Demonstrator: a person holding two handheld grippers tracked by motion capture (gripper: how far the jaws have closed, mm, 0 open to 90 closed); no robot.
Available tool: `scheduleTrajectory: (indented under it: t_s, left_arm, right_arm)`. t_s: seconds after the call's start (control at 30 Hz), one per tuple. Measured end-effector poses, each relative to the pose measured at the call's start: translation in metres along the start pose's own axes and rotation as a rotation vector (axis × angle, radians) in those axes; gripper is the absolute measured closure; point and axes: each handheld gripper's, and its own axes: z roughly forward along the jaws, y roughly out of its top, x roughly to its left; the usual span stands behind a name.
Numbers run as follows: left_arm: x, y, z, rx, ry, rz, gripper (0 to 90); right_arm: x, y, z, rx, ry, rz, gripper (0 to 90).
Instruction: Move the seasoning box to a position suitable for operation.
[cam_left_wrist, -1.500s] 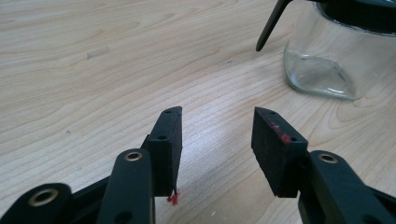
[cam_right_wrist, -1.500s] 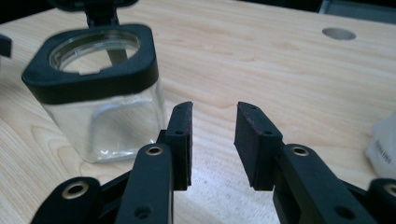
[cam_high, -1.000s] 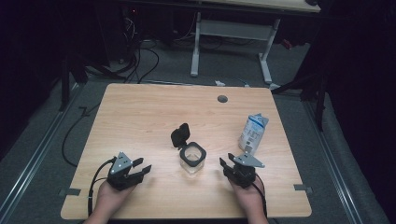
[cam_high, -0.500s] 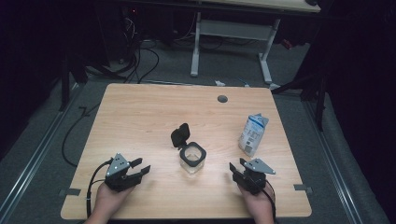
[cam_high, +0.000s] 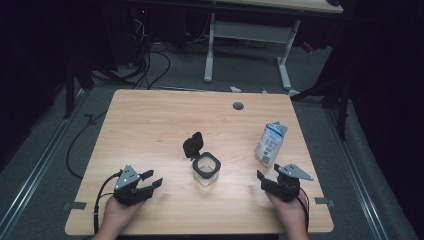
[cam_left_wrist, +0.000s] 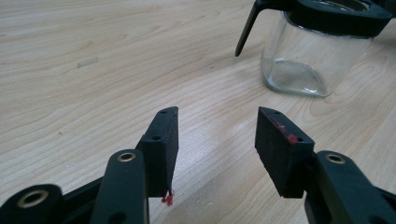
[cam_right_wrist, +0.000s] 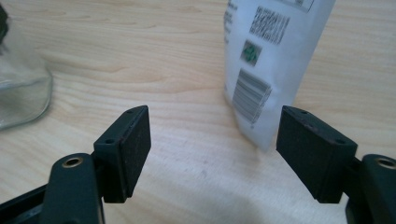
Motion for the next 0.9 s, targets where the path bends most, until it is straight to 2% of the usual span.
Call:
scheduleTrajectory:
  t_s: [0.03,0.33,0.57,0.7,0.8,0.83,0.9]
  left_arm:
    - [0.0,0.0,0.0,0.0,0.001,0.002,49.8]
    - [0.0,-0.001,0.0,0.01,0.001,0.01,49.6]
    - [-0.001,-0.001,0.001,0.013,-0.002,0.016,49.6]
    - [0.0,-0.002,0.002,0.016,-0.001,0.015,49.5]
    - [0.001,-0.003,0.002,0.014,0.002,0.008,49.5]
    - [0.001,-0.003,0.002,0.015,0.003,0.007,49.5]
    - [0.001,-0.003,0.002,0.018,0.002,0.009,49.4]
  right_arm:
    - [-0.002,0.003,0.002,0.001,-0.009,-0.013,26.4]
    - [-0.016,0.029,0.011,-0.011,-0.089,-0.01,39.8]
    - [-0.026,0.038,0.018,-0.02,-0.131,-0.007,44.8]
    - [-0.032,0.039,0.024,-0.023,-0.12,-0.003,49.3]
    - [-0.033,0.039,0.028,-0.024,-0.096,-0.001,57.1]
    - [-0.033,0.039,0.029,-0.025,-0.107,-0.013,57.5]
    - [-0.034,0.038,0.03,-0.025,-0.101,-0.007,60.5]
